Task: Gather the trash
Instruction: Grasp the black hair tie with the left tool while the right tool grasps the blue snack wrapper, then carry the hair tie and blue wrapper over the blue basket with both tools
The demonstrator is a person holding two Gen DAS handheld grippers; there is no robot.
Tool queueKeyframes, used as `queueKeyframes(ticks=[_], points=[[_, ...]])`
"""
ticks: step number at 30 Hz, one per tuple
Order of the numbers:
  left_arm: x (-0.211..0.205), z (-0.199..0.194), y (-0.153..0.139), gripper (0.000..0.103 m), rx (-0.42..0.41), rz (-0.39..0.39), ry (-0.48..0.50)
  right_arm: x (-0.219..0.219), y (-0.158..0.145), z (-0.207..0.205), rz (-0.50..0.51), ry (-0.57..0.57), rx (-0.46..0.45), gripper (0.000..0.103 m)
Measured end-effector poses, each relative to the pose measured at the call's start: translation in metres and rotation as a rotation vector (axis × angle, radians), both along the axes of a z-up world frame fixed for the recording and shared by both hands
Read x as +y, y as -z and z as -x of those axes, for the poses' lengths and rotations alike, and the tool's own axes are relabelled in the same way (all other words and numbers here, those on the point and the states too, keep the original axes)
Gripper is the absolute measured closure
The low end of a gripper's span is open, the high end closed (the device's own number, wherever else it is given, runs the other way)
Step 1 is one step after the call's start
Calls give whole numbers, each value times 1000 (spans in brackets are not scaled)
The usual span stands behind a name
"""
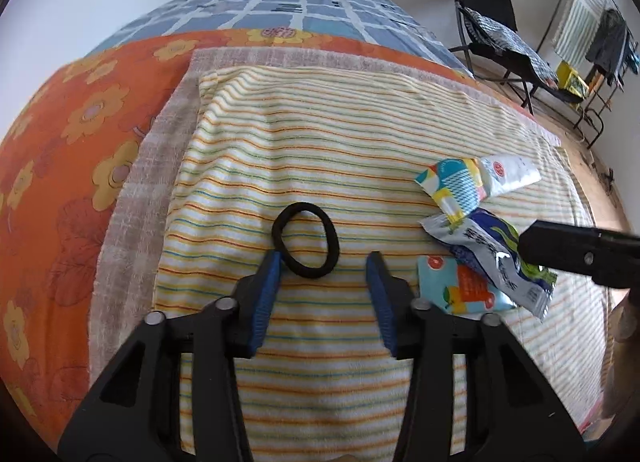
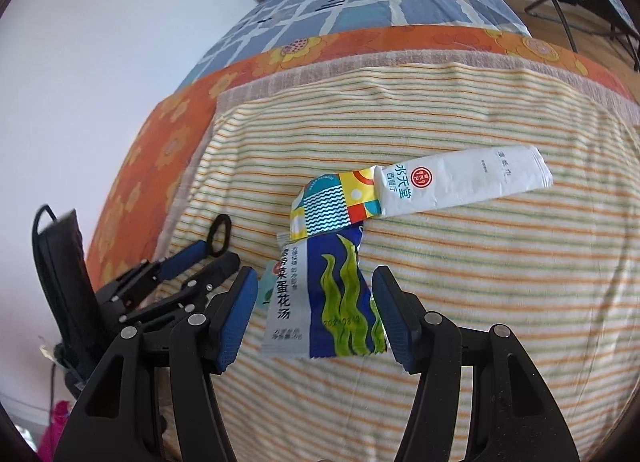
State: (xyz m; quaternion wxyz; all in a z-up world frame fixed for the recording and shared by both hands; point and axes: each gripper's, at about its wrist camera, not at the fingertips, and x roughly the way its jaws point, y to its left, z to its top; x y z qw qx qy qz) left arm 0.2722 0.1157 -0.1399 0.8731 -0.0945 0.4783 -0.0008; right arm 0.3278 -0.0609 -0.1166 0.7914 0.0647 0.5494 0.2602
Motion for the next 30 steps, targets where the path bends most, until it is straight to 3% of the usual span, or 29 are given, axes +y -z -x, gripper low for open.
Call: queueKeyframes(ticks=[10, 20, 30], points=[[9, -2, 1, 89, -15, 26, -23, 19, 15, -1, 51, -39, -7, 43], [13, 0, -1, 95, -32, 34, -30, 33, 21, 5, 120, -88, -61, 41], [15, 10, -12, 96, -52, 6, -32, 23, 4, 16, 80, -107, -95, 45]])
